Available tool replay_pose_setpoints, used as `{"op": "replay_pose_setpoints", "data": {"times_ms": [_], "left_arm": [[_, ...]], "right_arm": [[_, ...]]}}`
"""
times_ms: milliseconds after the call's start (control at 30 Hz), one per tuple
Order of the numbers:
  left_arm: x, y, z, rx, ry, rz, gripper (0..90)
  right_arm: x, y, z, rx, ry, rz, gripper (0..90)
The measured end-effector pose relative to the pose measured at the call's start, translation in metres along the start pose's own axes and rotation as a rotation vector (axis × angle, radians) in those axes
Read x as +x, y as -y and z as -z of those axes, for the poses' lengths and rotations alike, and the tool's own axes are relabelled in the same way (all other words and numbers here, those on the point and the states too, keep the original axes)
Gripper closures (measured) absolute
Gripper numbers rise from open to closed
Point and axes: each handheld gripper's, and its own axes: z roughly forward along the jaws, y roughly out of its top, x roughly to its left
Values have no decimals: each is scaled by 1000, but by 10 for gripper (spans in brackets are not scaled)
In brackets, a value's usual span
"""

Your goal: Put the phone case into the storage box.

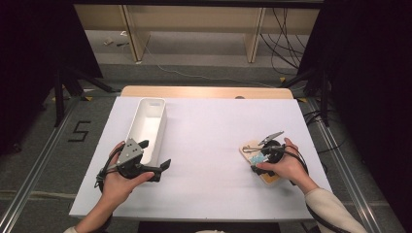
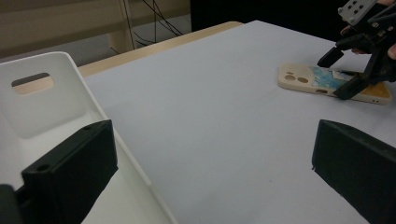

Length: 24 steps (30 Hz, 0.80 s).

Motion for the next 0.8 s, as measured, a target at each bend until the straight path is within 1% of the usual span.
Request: {"op": "replay_pose_setpoints", "data": {"times_ms": [367,800], "left_arm": [[-1,0,0,-6,2,2,0],[-2,-1,1,-9,0,-5,0]], "right_arm": [[1,-2,0,16,-2,-9,37],[1,-1,1,14,-7,-26,55]]}}
